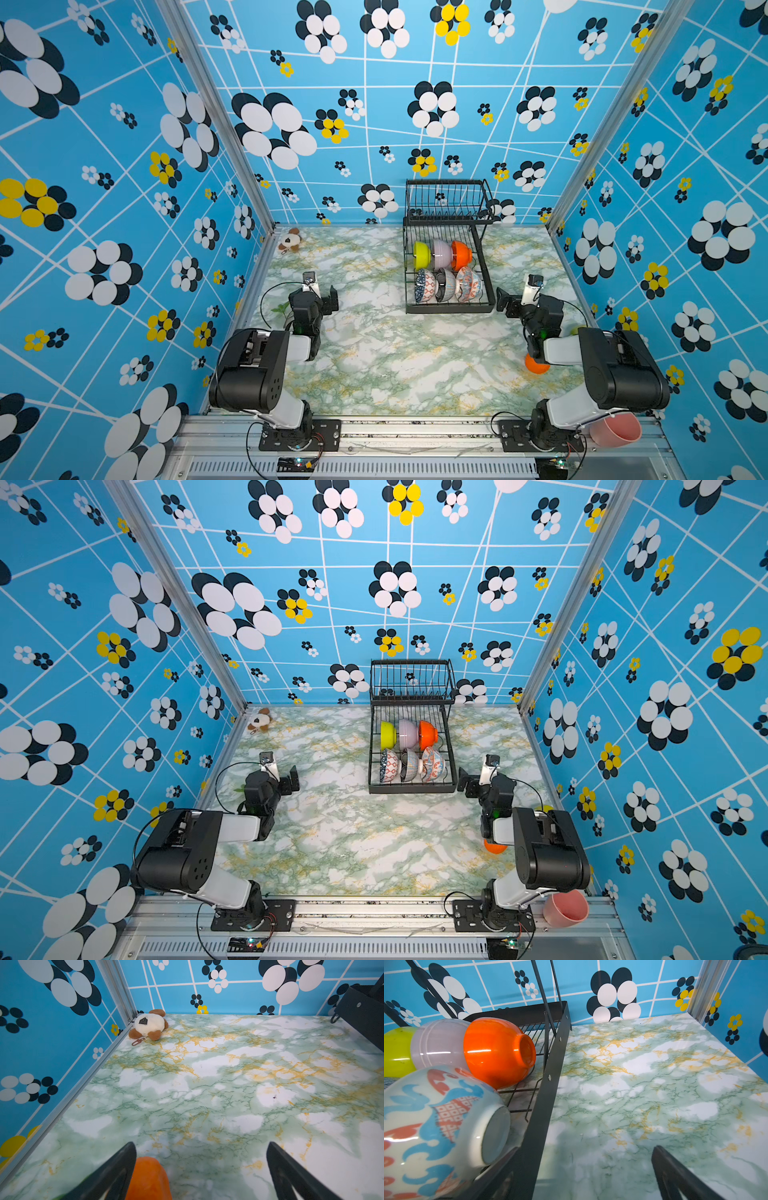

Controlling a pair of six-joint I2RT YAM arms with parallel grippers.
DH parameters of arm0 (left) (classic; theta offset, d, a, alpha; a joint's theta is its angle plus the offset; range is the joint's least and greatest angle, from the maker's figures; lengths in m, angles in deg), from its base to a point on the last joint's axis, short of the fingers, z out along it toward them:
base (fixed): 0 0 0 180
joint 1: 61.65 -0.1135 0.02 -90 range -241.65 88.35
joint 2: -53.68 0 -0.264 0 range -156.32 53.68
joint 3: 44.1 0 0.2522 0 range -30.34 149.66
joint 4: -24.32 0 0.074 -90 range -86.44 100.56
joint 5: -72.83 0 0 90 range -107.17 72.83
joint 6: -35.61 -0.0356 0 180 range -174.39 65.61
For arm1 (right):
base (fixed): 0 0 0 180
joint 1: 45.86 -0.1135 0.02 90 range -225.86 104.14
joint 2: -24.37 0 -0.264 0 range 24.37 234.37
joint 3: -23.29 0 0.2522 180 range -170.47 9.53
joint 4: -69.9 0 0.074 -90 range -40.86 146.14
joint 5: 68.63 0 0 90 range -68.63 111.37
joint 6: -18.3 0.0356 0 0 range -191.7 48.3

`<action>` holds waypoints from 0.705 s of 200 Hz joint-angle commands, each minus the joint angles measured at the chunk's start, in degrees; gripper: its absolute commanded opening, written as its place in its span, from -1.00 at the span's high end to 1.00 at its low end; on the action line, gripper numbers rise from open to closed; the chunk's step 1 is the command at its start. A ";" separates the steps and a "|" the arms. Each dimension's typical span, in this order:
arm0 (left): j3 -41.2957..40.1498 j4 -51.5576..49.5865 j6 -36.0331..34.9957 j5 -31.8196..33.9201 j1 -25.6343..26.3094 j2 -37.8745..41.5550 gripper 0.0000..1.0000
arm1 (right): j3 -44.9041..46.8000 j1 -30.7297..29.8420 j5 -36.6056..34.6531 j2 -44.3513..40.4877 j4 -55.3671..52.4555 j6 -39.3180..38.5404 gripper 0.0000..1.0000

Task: Load bowls into a dish rack
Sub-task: Reset both arms

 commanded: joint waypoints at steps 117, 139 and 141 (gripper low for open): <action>0.73 -0.55 0.58 -0.71 -0.28 0.29 -0.98 | -0.61 -0.29 -0.60 0.76 1.90 -0.75 -0.99; 0.67 -0.55 0.57 -0.71 -0.27 0.36 -0.98 | -0.67 -0.29 -0.67 0.74 1.64 -0.76 -0.99; 0.68 -0.55 0.58 -0.71 -0.28 0.36 -0.98 | -0.67 -0.32 -0.61 0.75 1.64 -0.77 -0.99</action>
